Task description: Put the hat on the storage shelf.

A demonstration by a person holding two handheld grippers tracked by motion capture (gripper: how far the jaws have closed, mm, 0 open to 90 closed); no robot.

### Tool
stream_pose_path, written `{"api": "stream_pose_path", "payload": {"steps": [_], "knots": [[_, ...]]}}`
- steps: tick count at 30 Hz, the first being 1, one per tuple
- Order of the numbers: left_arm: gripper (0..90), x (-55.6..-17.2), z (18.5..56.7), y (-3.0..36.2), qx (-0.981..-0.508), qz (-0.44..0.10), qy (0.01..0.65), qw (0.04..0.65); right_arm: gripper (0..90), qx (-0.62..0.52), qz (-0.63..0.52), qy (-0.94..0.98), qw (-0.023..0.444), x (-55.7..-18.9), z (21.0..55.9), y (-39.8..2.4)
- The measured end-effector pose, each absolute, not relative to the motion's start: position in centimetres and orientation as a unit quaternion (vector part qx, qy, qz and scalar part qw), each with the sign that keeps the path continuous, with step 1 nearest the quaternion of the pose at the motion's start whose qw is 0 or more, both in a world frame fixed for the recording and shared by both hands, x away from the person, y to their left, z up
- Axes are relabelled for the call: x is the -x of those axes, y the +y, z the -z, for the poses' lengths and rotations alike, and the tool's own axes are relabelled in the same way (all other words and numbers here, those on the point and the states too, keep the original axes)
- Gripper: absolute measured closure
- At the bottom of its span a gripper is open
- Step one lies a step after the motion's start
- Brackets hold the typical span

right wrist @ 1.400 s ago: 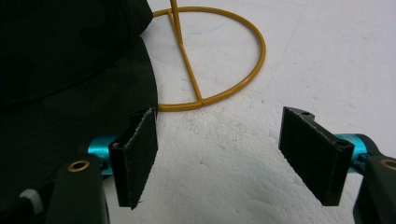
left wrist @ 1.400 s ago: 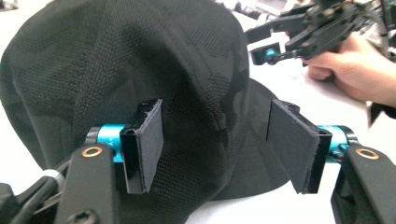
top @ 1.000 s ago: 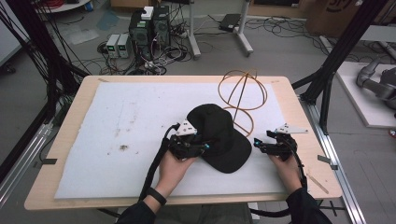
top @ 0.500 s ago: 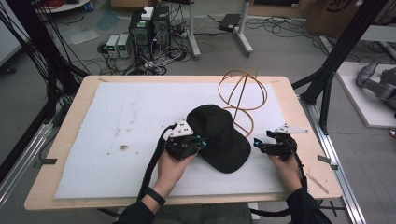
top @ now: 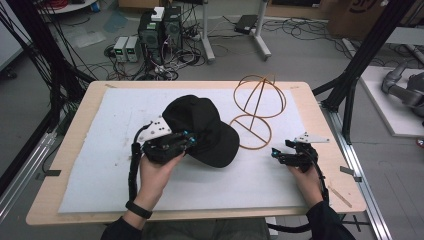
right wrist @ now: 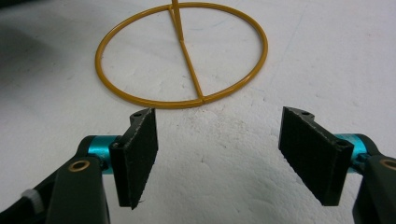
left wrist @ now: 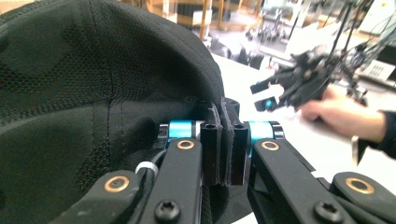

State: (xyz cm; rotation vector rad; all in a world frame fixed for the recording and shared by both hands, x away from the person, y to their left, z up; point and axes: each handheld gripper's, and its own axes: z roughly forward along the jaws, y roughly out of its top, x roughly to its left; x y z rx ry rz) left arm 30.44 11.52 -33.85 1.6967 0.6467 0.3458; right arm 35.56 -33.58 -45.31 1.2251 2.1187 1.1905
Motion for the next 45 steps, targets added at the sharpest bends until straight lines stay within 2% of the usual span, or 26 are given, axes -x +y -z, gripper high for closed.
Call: {"api": "stream_pose_path", "payload": {"steps": [9,21,36,45], "knots": [[87.3,-29.0,30.2,12.5,-0.716,-0.138,0.234,0.643,28.3,-0.441,-0.427,0.761,0.209,-35.6,45.3,-33.6],[87.2,-27.9,26.3,11.4,-0.702,-0.112,0.182,0.679,28.4,-0.439,-0.425,0.763,0.211,-35.6,45.3,-33.5],[87.2,-32.3,22.6,5.7,-0.692,-0.124,0.167,0.691,28.4,-0.437,-0.427,0.763,0.21,-35.6,45.3,-33.6],[87.1,-34.8,22.2,2.3,-0.697,-0.132,0.174,0.683,28.4,-0.435,-0.428,0.764,0.21,-35.6,45.3,-33.6]]}}
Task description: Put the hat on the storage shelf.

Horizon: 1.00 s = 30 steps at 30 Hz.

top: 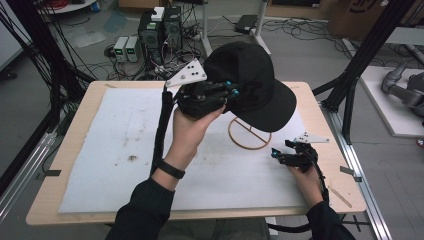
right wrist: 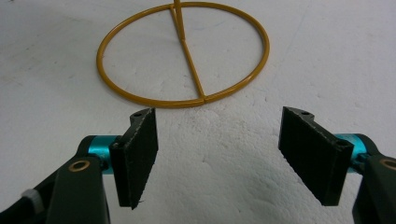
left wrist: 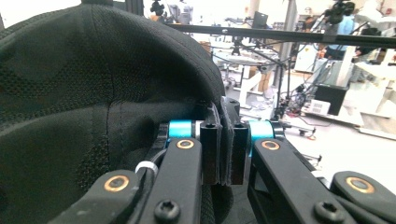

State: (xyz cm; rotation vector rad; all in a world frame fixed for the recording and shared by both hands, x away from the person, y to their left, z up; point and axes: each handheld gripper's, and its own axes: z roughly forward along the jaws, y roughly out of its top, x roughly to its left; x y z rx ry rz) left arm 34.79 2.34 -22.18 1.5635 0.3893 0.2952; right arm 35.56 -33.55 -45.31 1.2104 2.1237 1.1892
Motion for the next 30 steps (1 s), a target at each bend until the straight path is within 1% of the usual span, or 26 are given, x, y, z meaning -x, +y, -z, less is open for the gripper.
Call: {"api": "stream_pose_path", "payload": {"steps": [5,11,17,24,30], "knots": [[87.1,-36.5,22.4,0.6,-0.703,-0.138,0.182,0.674,28.4,-0.436,-0.428,0.764,0.209,-35.5,45.3,-33.5],[87.1,-38.0,23.1,-1.7,-0.712,-0.132,0.182,0.665,28.4,-0.437,-0.43,0.762,0.208,-35.5,45.3,-33.6],[87.0,-38.7,24.0,-3.8,-0.728,-0.133,0.182,0.647,28.4,-0.435,-0.432,0.762,0.208,-35.5,45.3,-33.6],[86.6,-38.8,24.8,-5.6,-0.742,-0.147,0.179,0.63,28.8,-0.423,-0.445,0.759,0.215,-35.2,45.2,-33.7],[83.0,-38.5,25.5,-6.5,-0.75,-0.163,0.176,0.616,28.8,-0.422,-0.444,0.76,0.216,-35.1,45.2,-33.6]]}}
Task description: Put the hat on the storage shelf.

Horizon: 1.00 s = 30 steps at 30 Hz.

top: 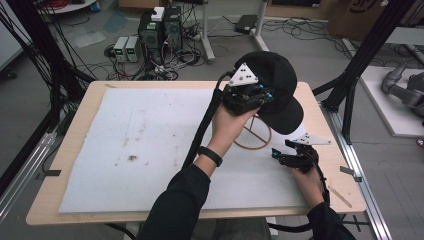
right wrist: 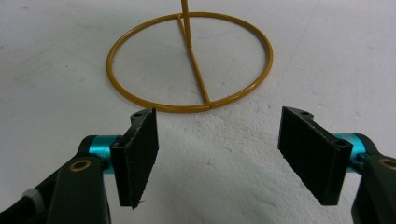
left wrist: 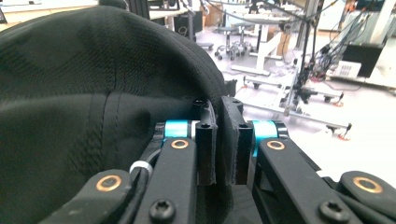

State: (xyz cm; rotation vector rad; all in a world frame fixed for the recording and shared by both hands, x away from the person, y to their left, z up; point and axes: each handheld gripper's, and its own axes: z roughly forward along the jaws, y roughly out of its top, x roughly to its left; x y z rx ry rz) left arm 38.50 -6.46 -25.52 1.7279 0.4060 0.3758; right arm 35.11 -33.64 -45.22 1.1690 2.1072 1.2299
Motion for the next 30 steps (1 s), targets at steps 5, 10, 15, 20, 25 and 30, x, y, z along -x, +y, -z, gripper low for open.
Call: {"api": "stream_pose_path", "payload": {"steps": [5,10,15,20,25,30], "knots": [[81.6,-38.6,26.6,-6.4,-0.749,-0.162,0.186,0.615,28.8,-0.423,-0.445,0.759,0.216,-35.0,45.2,-33.6],[76.1,-38.4,26.9,-5.9,-0.741,-0.173,0.189,0.62,28.8,-0.421,-0.448,0.758,0.216,-35.0,45.2,-33.7],[63.2,-37.5,27.0,-4.9,-0.734,-0.181,0.196,0.625,28.7,-0.418,-0.448,0.76,0.218,-35.0,45.2,-33.7],[52.6,-36.2,27.4,-2.9,-0.729,-0.189,0.195,0.628,28.7,-0.419,-0.447,0.76,0.215,-35.0,45.2,-33.6],[41.8,-34.7,28.4,0.6,-0.728,-0.197,0.2,0.626,28.7,-0.419,-0.445,0.762,0.216,-35.1,45.2,-33.6],[34.8,-33.2,29.6,4.3,-0.741,-0.231,0.211,0.595,28.8,-0.42,-0.444,0.761,0.215,-35.1,45.2,-33.6]]}}
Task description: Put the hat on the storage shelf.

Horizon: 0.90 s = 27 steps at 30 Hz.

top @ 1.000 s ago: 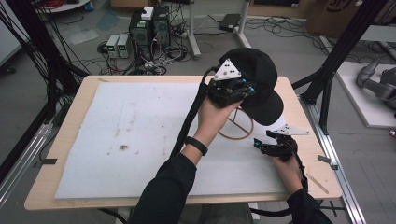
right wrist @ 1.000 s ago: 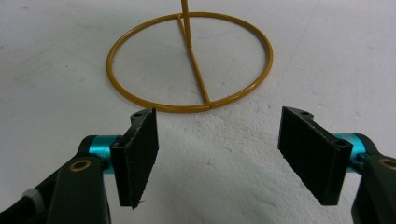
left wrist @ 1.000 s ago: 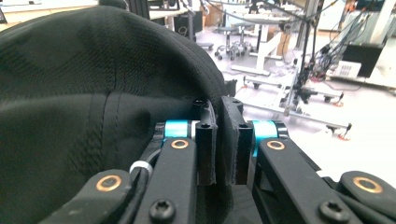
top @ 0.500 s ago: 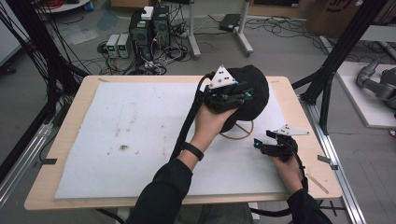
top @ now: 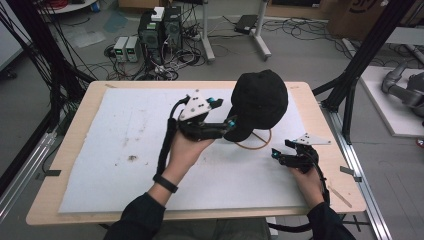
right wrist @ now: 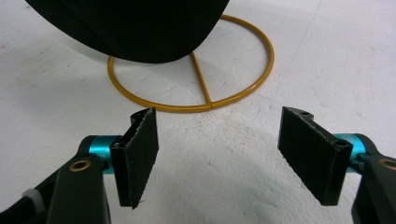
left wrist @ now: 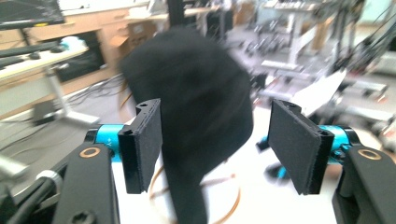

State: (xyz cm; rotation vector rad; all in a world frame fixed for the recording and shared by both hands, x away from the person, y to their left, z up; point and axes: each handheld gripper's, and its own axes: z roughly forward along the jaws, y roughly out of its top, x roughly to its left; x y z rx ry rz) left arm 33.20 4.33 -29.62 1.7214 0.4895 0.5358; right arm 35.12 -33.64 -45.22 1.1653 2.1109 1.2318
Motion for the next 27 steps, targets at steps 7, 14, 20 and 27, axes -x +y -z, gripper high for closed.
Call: {"api": "stream_pose_path", "payload": {"steps": [7,14,20,27], "knots": [[30.9,-31.5,31.9,9.9,-0.736,-0.237,0.249,0.584,28.8,-0.423,-0.44,0.763,0.214,-35.2,45.2,-33.6],[27.9,-30.7,34.6,14.9,-0.728,-0.236,0.294,0.573,28.7,-0.423,-0.438,0.763,0.217,-35.2,45.2,-33.5],[26.1,-30.3,37.8,18.4,-0.725,-0.236,0.325,0.56,28.7,-0.422,-0.437,0.764,0.218,-35.2,45.3,-33.5],[25.5,-29.8,40.6,20.6,-0.724,-0.234,0.346,0.55,28.7,-0.424,-0.437,0.764,0.216,-35.2,45.3,-33.5]]}}
